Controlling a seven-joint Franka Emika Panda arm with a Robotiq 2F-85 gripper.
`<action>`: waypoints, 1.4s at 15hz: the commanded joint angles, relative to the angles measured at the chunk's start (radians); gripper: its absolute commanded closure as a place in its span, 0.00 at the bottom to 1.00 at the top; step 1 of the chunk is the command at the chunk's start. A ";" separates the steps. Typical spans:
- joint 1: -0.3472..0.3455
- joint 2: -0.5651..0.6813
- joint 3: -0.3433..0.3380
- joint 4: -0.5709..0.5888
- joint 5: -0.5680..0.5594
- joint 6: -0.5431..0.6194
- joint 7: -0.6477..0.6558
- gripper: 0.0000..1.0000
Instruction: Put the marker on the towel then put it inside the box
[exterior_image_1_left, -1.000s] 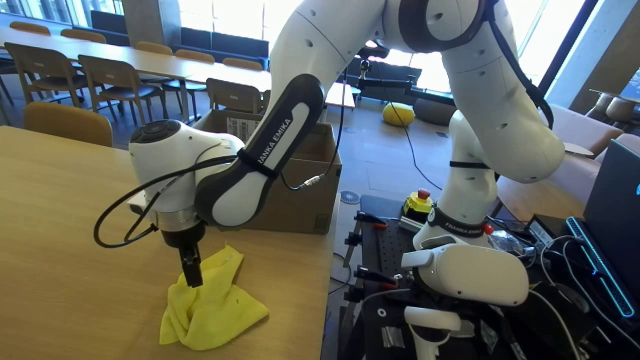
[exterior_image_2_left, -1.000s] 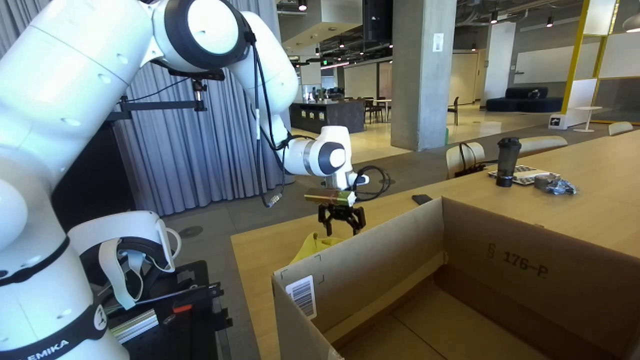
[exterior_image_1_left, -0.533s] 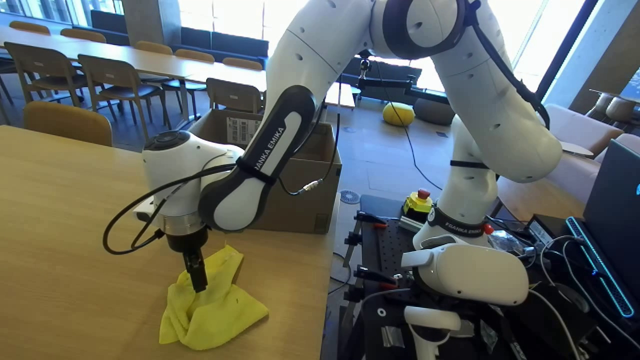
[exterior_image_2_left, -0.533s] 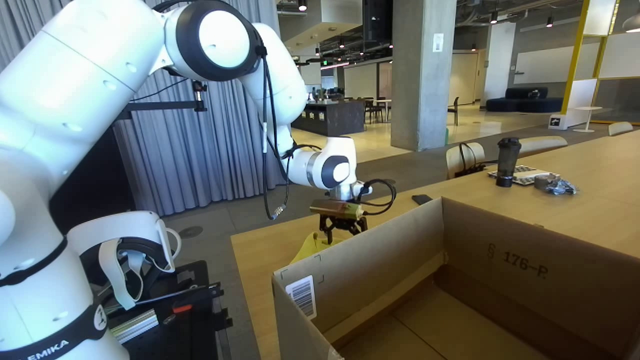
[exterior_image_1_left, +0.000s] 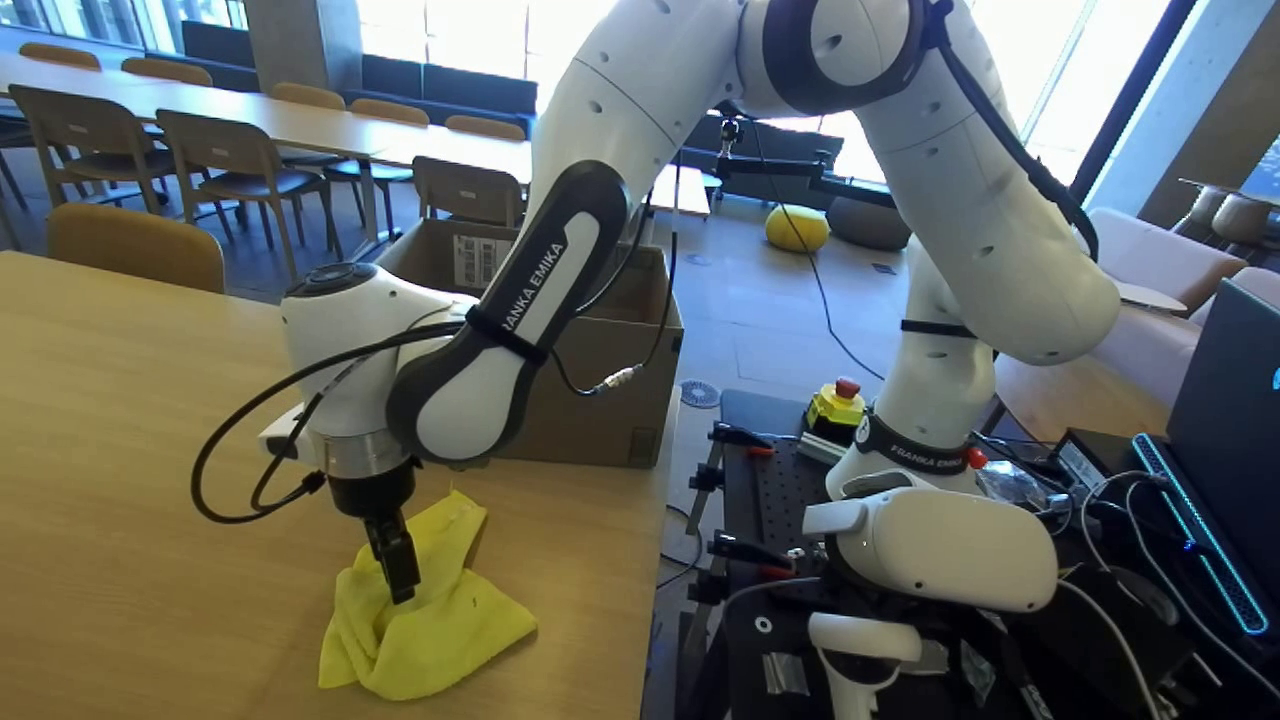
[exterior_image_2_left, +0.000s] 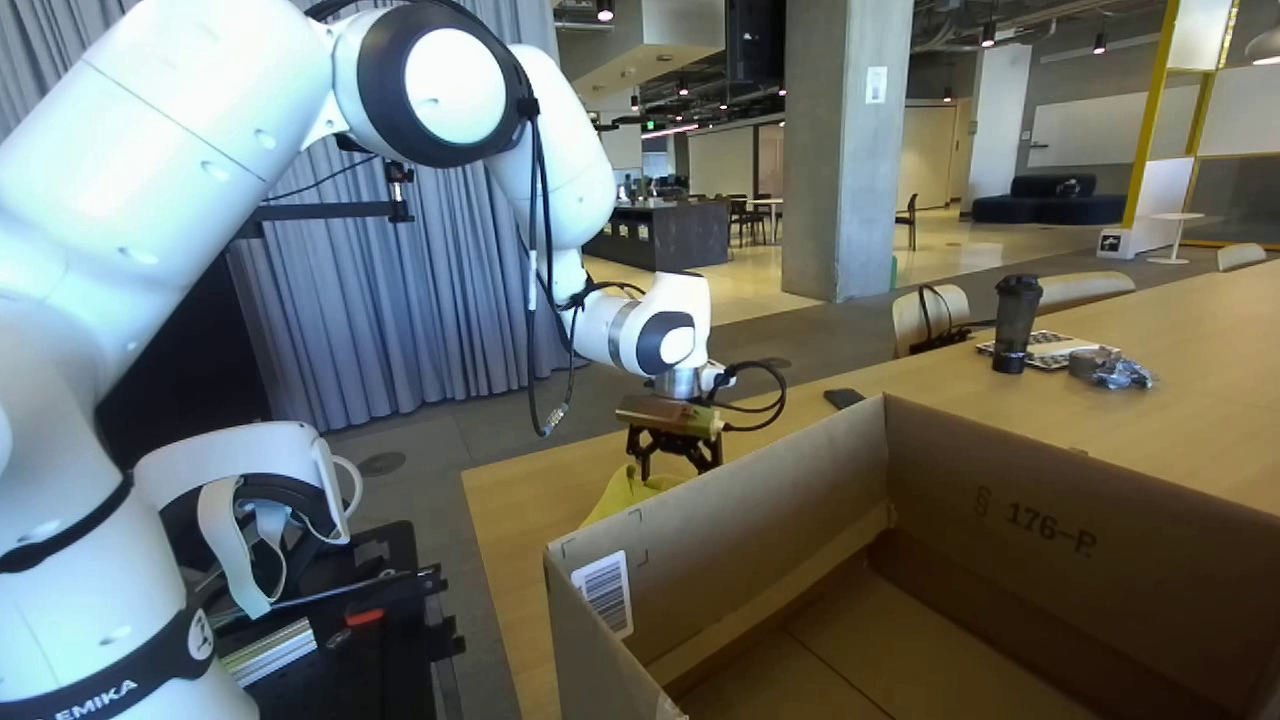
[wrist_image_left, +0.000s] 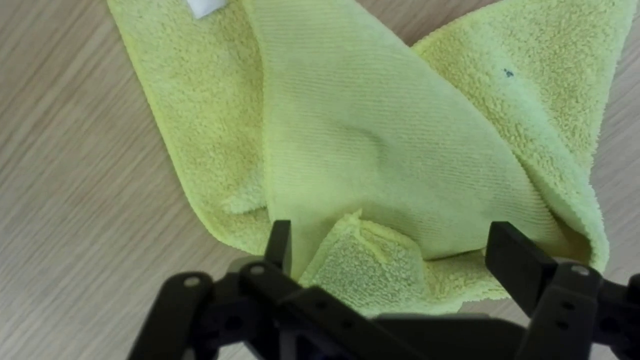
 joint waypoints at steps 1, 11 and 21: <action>-0.015 0.009 0.028 0.010 0.035 -0.021 -0.040 0.00; -0.028 -0.016 0.023 -0.017 0.086 -0.037 -0.009 0.00; -0.050 -0.138 0.052 -0.117 0.087 -0.069 -0.048 0.00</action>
